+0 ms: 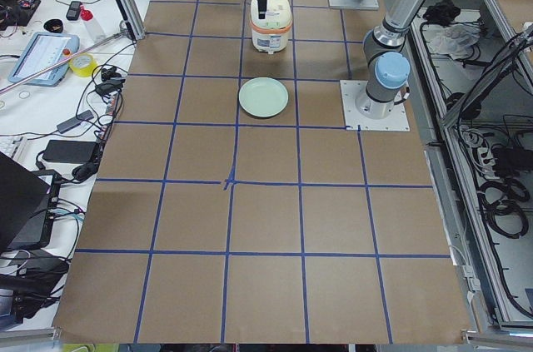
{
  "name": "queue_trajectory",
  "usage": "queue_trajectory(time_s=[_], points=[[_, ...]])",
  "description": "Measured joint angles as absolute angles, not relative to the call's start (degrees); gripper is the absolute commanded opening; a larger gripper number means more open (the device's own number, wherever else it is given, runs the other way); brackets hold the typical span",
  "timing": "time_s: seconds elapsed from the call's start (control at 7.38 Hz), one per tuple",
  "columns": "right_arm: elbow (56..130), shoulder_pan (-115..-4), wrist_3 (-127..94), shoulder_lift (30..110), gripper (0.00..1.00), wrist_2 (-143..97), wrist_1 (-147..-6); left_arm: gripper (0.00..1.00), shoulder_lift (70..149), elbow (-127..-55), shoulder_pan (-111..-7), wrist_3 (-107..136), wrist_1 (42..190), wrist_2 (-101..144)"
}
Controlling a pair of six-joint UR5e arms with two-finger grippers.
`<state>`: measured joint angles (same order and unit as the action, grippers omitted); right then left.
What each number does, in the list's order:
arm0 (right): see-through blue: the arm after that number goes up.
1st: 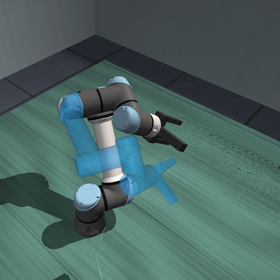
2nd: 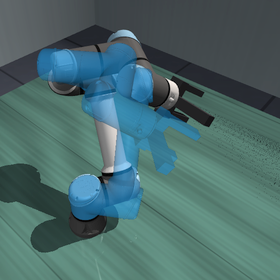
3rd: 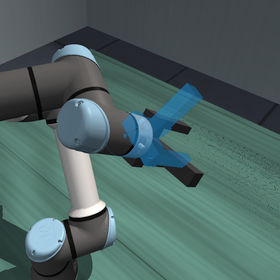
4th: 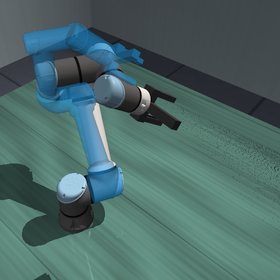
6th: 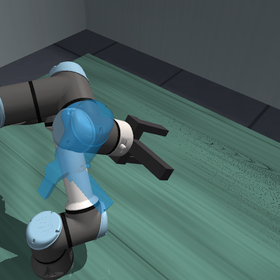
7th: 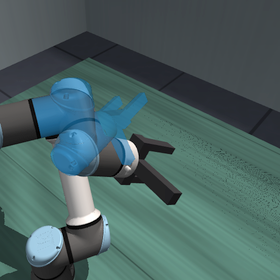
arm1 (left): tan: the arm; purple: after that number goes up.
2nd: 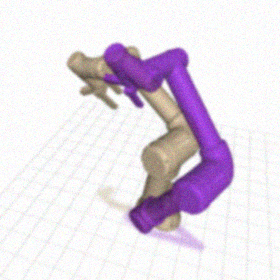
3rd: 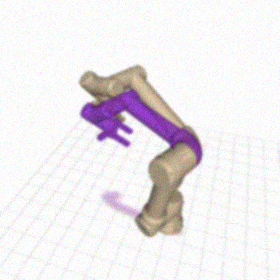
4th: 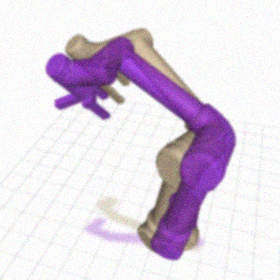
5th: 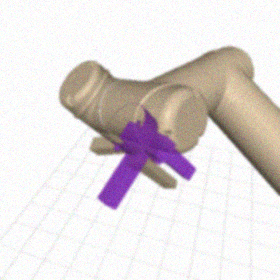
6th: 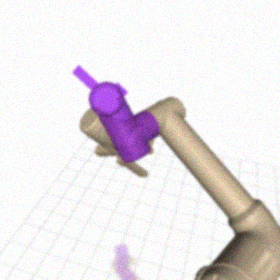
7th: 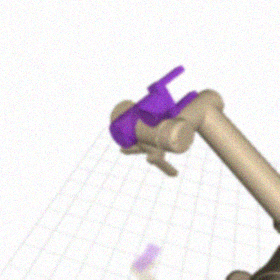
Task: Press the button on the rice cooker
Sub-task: 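Press down on the green lid button with the right gripper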
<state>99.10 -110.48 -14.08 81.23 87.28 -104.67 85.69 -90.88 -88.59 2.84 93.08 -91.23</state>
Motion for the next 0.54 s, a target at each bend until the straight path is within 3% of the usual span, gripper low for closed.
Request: queue_trajectory(time_s=[0.14, 0.54], points=[[99.0, -110.5, -14.2, 81.3, 1.0, 87.4, -104.7, 1.0, 85.7, -90.9, -88.6, 2.9, 93.1, -91.2], [95.3, -109.3, -14.2, 81.8, 1.0, 89.7, -104.4, 1.0, 85.7, -90.9, -88.6, 2.9, 93.1, -91.2]])
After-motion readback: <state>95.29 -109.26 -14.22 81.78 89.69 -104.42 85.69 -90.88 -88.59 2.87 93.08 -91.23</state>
